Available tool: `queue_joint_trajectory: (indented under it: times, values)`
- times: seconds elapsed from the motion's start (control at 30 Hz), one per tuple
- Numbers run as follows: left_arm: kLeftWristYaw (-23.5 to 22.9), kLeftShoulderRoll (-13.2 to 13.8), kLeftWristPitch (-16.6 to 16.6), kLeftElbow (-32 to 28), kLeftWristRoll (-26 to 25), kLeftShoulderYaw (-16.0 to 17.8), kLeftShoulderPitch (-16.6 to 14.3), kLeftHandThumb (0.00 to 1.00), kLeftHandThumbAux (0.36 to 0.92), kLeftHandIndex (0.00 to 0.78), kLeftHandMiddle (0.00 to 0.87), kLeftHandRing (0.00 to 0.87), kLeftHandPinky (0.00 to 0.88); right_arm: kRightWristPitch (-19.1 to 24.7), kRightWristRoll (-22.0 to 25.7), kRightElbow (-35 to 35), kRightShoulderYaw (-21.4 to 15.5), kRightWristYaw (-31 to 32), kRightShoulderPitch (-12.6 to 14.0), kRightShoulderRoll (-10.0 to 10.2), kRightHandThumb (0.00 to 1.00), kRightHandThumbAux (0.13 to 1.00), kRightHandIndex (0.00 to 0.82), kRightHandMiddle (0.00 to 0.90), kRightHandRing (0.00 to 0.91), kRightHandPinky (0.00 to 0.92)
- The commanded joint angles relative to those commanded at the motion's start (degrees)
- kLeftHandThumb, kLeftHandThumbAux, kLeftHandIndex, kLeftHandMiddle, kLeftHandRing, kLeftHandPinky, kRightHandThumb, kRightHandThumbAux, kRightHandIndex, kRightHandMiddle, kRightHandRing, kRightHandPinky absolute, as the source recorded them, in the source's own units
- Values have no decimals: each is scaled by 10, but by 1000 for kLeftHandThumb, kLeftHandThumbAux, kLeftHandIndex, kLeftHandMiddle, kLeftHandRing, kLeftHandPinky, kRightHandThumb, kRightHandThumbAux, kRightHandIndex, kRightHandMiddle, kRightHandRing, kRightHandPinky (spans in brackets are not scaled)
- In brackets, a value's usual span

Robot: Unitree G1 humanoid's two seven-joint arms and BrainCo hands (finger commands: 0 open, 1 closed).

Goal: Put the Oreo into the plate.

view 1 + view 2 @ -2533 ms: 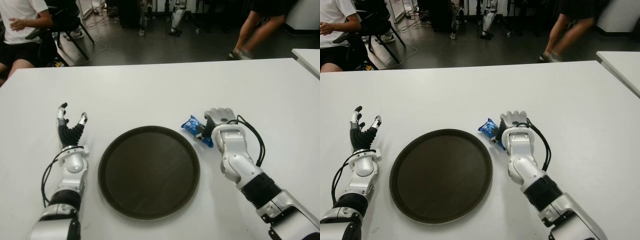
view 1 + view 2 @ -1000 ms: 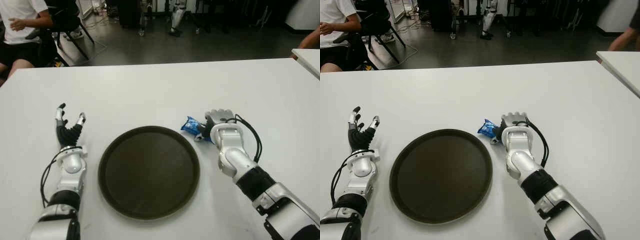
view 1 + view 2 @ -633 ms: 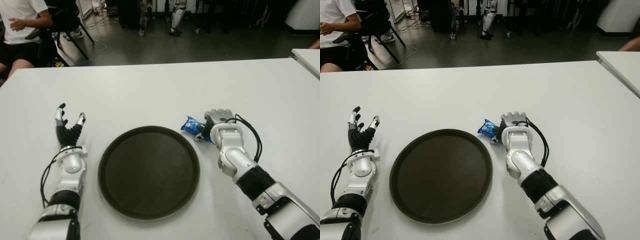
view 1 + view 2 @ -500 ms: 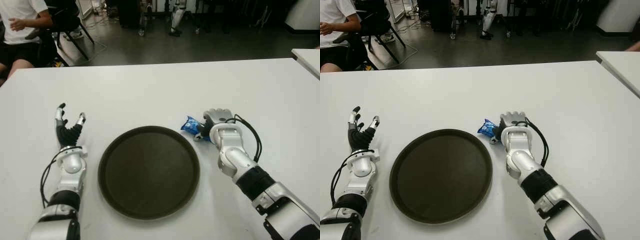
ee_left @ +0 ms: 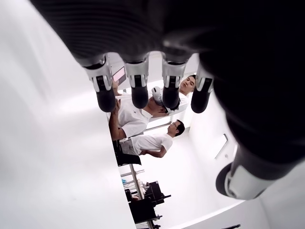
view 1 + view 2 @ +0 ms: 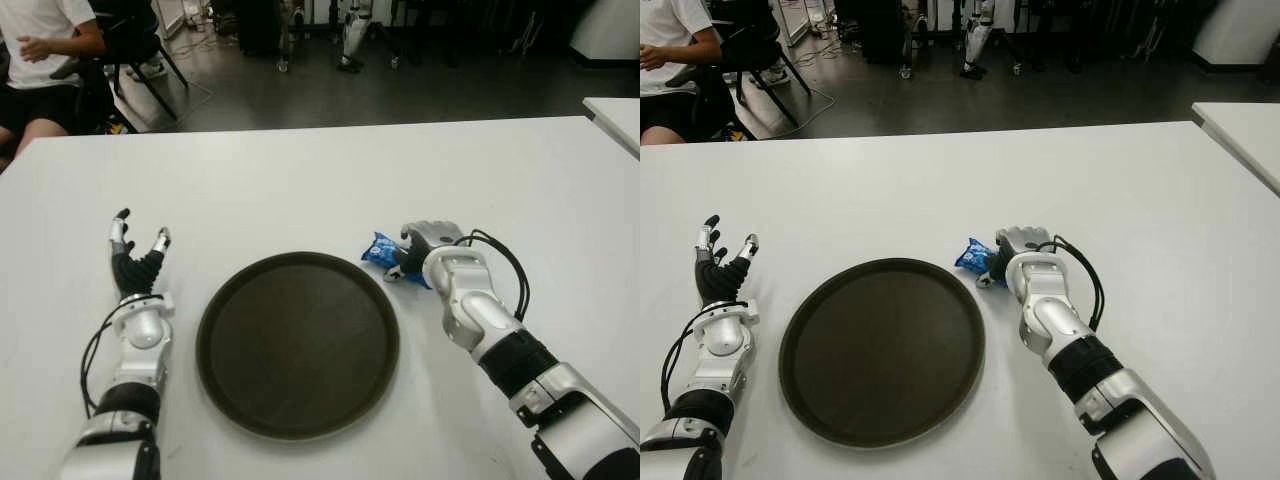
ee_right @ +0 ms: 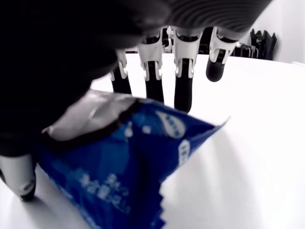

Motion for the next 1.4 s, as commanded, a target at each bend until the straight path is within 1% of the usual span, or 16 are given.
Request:
queue_joint_trajectory:
  times: [0.17,0.23,0.3,0.33,0.37,0.4,0.43,0.47,0.5,0.53,0.6,0.7,0.77,0.9,1.0,1.4]
  values:
    - [-2,2,-2,-2,5,-3,2,0,639,45,43,16,17,-3,15,2,-7,-14,2,2,0,594,157,210,204,122]
    - [-3,3,-3,-3,7,-4,3,0,634,47,44,16,15,-7,20,3,-9,-24,3,2,0,613,144,199,200,149]
    - [-5,3,-3,-4,8,-5,3,0,632,49,45,16,14,-19,28,5,-12,-42,6,1,0,635,148,199,206,186]
    - [-6,3,-4,-5,8,-5,3,0,631,49,44,15,14,-25,32,5,-14,-51,7,1,31,651,175,211,219,216]
    - [-6,4,-4,-5,9,-6,4,0,630,50,42,13,12,-36,38,6,-17,-63,10,0,83,673,216,227,239,260]
    - [-7,4,-5,-5,9,-6,4,0,628,52,41,10,9,-43,43,8,-19,-71,12,-1,297,693,288,274,287,329]
    - [-7,4,-5,-5,9,-6,4,0,627,53,41,10,8,-50,49,8,-23,-80,14,-1,373,700,313,290,304,353]
    - [-7,4,-5,-4,9,-6,4,0,625,53,40,8,7,-55,54,9,-25,-87,15,-1,487,709,352,349,350,410]
    - [-7,4,-6,-4,9,-7,4,0,623,53,39,7,7,-59,56,10,-27,-91,15,-1,560,714,377,387,380,446]
    - [-7,5,-6,-4,9,-7,4,0,622,53,38,6,6,-61,59,11,-27,-94,15,-1,607,717,393,412,399,470]
    - [-6,5,-6,-2,10,-7,4,0,621,53,38,5,6,-70,69,14,-35,-108,18,2,647,720,407,433,416,490]
    - [-3,6,-7,1,11,-8,3,0,625,53,42,5,3,-84,89,18,-53,-138,24,10,683,720,421,549,539,580]
    - [-1,6,-8,2,11,-7,3,0,621,49,37,2,2,-89,99,22,-62,-155,26,14,693,720,426,604,595,627]
    - [3,5,-9,2,10,-6,3,0,619,46,32,0,4,-104,116,31,-75,-181,28,20,702,719,430,675,669,690]
    - [5,4,-9,2,10,-6,3,0,621,47,35,4,7,-109,123,35,-79,-193,28,23,704,719,432,702,701,715]
    - [-5,3,-8,2,1,-2,1,0,632,47,36,1,1,-115,137,53,-84,-222,23,28,707,716,436,762,759,762]
